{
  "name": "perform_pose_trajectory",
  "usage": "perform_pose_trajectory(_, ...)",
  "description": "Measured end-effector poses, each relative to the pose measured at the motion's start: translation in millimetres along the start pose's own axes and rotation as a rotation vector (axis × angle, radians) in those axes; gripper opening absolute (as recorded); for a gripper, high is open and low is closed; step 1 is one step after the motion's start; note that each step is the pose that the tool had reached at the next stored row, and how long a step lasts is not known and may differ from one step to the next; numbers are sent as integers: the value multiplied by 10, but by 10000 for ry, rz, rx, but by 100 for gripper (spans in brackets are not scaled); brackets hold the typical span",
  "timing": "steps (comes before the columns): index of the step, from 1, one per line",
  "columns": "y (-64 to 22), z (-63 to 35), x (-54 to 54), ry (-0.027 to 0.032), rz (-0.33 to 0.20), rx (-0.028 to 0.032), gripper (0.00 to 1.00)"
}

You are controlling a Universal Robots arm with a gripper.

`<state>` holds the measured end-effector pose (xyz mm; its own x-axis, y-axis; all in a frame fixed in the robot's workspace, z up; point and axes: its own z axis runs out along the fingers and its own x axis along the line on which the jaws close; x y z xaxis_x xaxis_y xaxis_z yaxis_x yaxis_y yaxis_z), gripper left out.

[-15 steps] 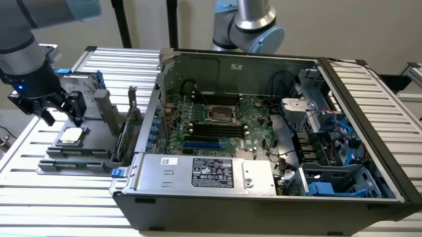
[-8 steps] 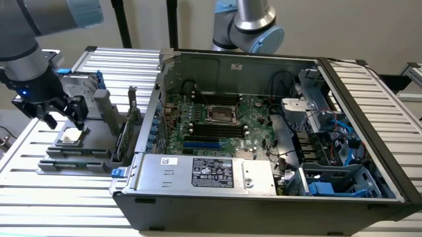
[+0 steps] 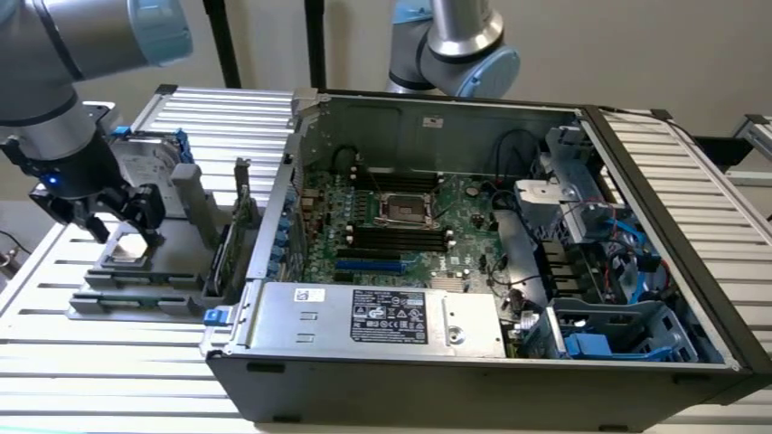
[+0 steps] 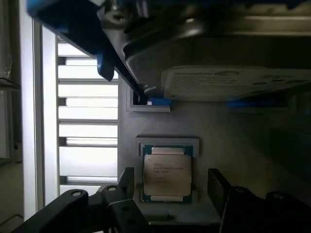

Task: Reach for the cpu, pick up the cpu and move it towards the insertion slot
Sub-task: 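Pick up the cpu and move it towards the insertion slot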

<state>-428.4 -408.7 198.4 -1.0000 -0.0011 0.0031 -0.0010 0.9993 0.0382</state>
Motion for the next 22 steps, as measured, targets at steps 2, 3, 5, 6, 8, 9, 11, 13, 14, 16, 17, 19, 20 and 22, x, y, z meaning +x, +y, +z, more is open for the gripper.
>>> perform_pose_trajectory(2,-4,36,0,0,4,0,71)
perform_pose_trajectory(3,-7,54,-1,0,7,-2,71)
perform_pose_trajectory(5,-10,88,-1,-1,14,-17,71)
perform_pose_trajectory(6,-11,96,0,-1,16,-33,71)
perform_pose_trajectory(8,-11,96,0,1,17,-36,71)
perform_pose_trajectory(9,-11,96,0,1,17,-37,71)
perform_pose_trajectory(11,-12,98,-1,-1,17,-38,71)
perform_pose_trajectory(13,-12,102,0,-2,19,-40,71)
perform_pose_trajectory(14,-12,104,1,-2,20,-40,71)
perform_pose_trajectory(16,-12,109,4,-2,26,-40,71)
perform_pose_trajectory(17,-12,112,7,-3,31,-40,71)
perform_pose_trajectory(19,-13,119,17,-1,39,-39,71)
perform_pose_trajectory(20,-13,122,22,-3,42,-41,71)
perform_pose_trajectory(22,-13,128,27,-4,50,-41,71)
